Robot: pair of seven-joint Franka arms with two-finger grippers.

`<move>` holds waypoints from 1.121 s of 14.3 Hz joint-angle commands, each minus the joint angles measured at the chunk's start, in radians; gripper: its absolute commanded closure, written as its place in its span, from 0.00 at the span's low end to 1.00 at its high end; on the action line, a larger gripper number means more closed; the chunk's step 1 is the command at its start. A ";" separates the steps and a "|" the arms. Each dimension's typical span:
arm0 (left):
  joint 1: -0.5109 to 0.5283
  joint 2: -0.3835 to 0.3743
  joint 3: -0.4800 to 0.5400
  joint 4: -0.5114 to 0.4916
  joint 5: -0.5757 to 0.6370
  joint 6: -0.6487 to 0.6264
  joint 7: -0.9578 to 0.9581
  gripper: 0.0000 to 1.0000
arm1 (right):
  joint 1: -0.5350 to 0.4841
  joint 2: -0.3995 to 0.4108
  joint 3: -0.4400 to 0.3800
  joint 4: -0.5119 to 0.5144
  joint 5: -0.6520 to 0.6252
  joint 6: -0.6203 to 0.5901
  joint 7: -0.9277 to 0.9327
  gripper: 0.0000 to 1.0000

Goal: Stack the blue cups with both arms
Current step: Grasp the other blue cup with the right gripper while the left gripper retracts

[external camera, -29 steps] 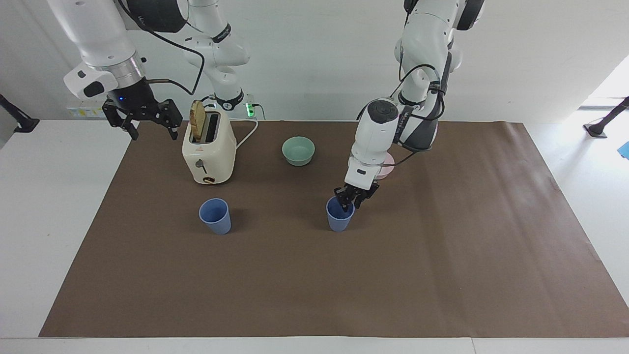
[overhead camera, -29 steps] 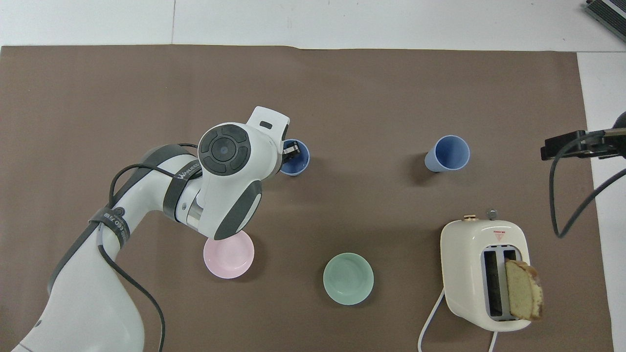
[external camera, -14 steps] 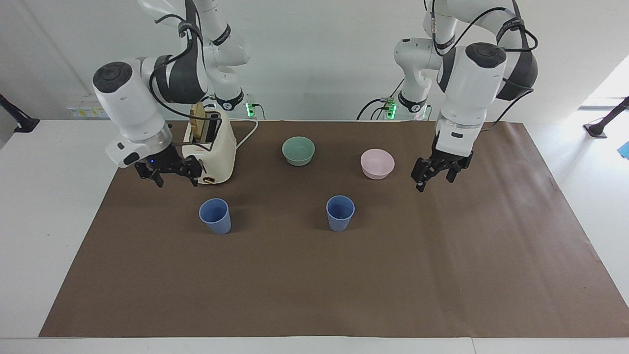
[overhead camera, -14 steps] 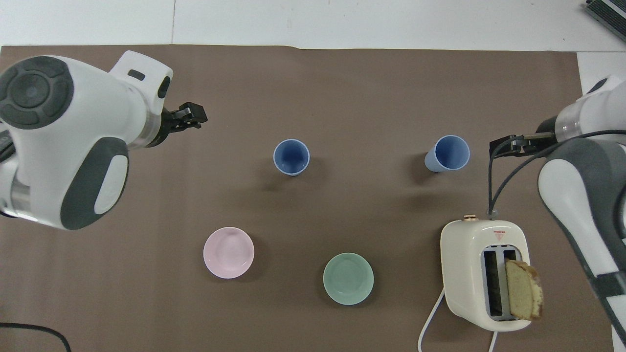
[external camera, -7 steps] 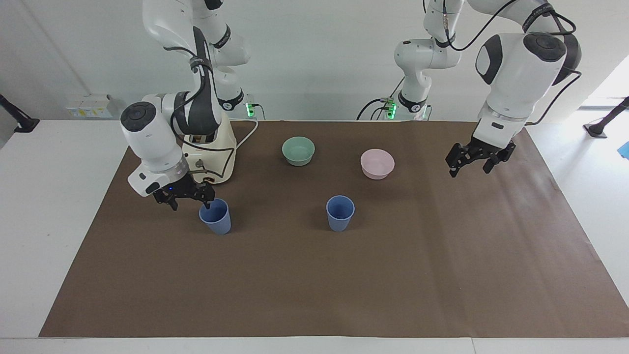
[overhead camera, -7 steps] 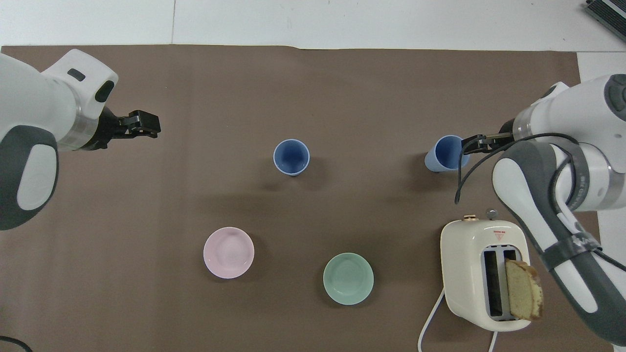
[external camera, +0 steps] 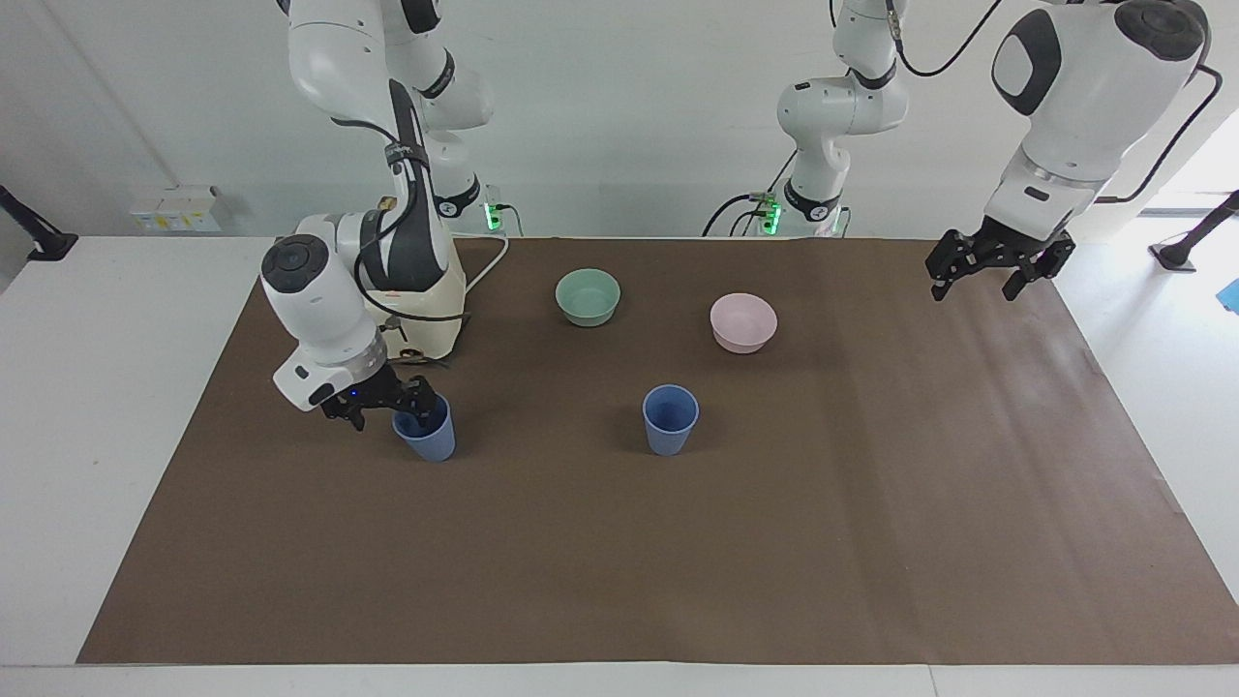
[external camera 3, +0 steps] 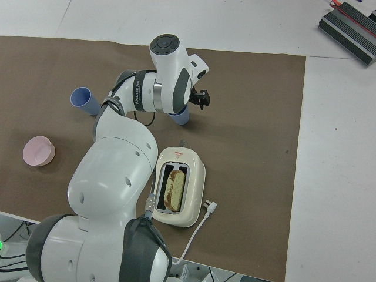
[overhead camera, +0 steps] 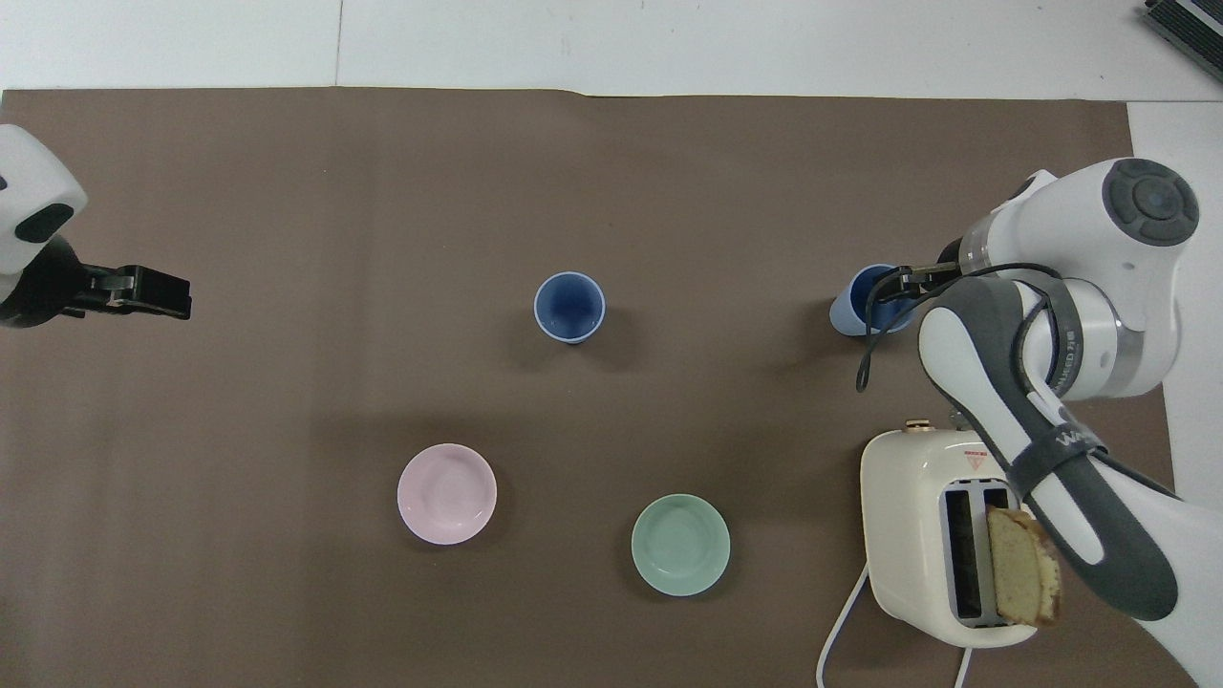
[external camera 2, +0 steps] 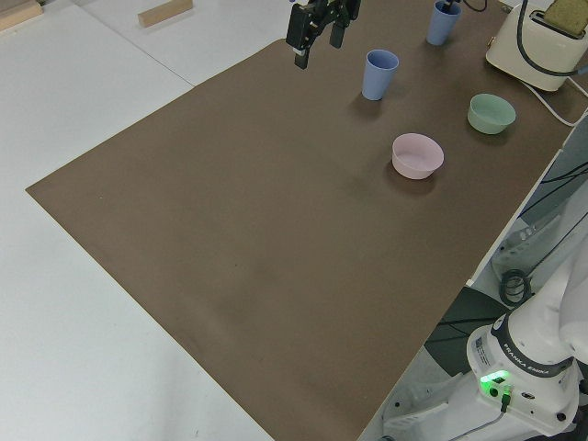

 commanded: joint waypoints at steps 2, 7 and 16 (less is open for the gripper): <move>0.007 -0.002 -0.002 0.109 -0.013 -0.141 0.009 0.00 | -0.003 0.000 0.005 -0.006 0.016 0.019 0.005 0.97; 0.006 -0.041 -0.007 0.091 -0.013 -0.155 0.006 0.00 | -0.003 0.006 0.005 0.008 0.016 0.020 0.005 1.00; 0.010 -0.046 -0.005 0.101 -0.063 -0.139 -0.016 0.00 | 0.129 0.003 0.021 0.224 0.086 -0.133 0.363 1.00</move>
